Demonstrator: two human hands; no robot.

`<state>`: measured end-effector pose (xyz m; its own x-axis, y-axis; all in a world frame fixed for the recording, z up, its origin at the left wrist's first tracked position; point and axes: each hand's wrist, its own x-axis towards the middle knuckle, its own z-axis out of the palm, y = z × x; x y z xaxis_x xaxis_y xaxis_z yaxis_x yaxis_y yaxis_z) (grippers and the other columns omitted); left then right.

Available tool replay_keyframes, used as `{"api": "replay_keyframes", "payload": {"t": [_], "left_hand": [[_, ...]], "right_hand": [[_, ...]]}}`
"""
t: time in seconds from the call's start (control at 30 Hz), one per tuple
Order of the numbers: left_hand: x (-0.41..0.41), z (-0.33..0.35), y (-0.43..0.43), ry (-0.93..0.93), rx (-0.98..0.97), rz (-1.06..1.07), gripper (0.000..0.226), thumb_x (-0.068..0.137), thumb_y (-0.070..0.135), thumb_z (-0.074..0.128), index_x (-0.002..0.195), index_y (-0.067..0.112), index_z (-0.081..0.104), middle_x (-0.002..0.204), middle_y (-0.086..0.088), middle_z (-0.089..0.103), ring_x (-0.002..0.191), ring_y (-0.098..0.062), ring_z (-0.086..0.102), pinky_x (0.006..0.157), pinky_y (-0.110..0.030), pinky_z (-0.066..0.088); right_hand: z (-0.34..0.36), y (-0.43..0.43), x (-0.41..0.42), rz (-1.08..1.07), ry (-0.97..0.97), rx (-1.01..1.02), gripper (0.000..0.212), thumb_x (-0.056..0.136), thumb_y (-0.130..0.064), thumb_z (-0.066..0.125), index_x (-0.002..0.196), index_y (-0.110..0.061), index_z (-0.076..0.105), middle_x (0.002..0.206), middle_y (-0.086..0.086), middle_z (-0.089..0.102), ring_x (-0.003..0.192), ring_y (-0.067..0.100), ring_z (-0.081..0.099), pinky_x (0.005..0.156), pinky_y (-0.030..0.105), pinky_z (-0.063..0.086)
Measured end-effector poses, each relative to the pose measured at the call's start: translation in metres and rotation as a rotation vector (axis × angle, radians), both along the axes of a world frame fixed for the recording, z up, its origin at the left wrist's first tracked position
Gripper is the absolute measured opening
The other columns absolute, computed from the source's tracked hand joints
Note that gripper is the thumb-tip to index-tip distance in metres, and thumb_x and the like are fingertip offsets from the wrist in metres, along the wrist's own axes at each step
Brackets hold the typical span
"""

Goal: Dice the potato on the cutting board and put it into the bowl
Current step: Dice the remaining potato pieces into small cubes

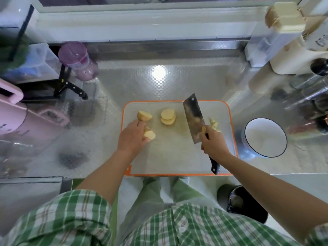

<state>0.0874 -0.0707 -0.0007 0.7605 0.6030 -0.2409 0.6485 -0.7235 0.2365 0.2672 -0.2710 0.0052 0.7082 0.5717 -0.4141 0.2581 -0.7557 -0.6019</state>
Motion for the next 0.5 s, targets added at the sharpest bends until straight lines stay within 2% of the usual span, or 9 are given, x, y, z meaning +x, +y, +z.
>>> {"api": "replay_keyframes", "payload": {"t": [0.07,0.17,0.23,0.4,0.43,0.5], "left_hand": [[0.002,0.001,-0.002,-0.007,0.070,-0.019,0.050,0.076,0.032,0.074,0.118,0.012,0.057,0.112,-0.012,0.054,0.105,-0.032,0.053,0.079,-0.041,0.045],[0.002,0.001,-0.005,-0.039,0.154,-0.052,0.040,0.063,0.027,0.082,0.096,0.011,0.065,0.095,-0.015,0.057,0.086,-0.036,0.056,0.066,-0.042,0.047],[0.004,0.000,-0.007,-0.079,0.177,-0.058,0.037,0.060,0.024,0.084,0.088,0.010,0.066,0.089,-0.016,0.058,0.079,-0.036,0.057,0.061,-0.040,0.048],[0.028,0.000,-0.016,-0.254,0.100,-0.103,0.033,0.069,0.016,0.077,0.099,0.010,0.065,0.095,-0.010,0.060,0.086,-0.033,0.058,0.060,-0.039,0.051],[0.037,0.002,-0.017,-0.248,0.077,-0.132,0.037,0.071,0.016,0.075,0.105,0.010,0.064,0.101,-0.010,0.060,0.091,-0.033,0.057,0.063,-0.040,0.052],[0.056,0.004,-0.019,-0.179,0.007,-0.173,0.050,0.078,0.020,0.071,0.125,0.011,0.056,0.127,-0.010,0.053,0.113,-0.032,0.050,0.082,-0.043,0.050]], "right_hand": [[-0.001,-0.002,0.003,0.004,-0.016,-0.009,0.014,0.092,-0.020,0.043,0.084,-0.010,0.047,0.066,0.017,0.063,0.057,0.032,0.061,0.059,0.048,0.054],[0.002,-0.001,0.003,0.002,0.037,0.049,0.016,0.094,-0.018,0.044,0.087,-0.005,0.050,0.063,0.015,0.063,0.046,0.019,0.056,0.057,0.043,0.052],[0.004,0.001,0.005,0.003,0.056,0.076,0.017,0.095,-0.018,0.044,0.090,-0.004,0.052,0.062,0.014,0.063,0.046,0.017,0.055,0.055,0.042,0.052],[0.009,-0.004,0.009,-0.029,0.115,0.119,0.016,0.095,-0.015,0.044,0.094,-0.002,0.054,0.060,0.014,0.062,0.043,0.012,0.051,0.049,0.034,0.047],[0.011,-0.006,0.010,-0.027,0.122,0.124,0.016,0.095,-0.015,0.044,0.093,-0.002,0.054,0.061,0.015,0.062,0.041,0.009,0.050,0.048,0.032,0.047],[0.012,-0.011,0.010,-0.027,0.138,0.126,0.015,0.095,-0.014,0.045,0.090,-0.001,0.052,0.064,0.019,0.061,0.038,0.006,0.048,0.046,0.029,0.045]]}}
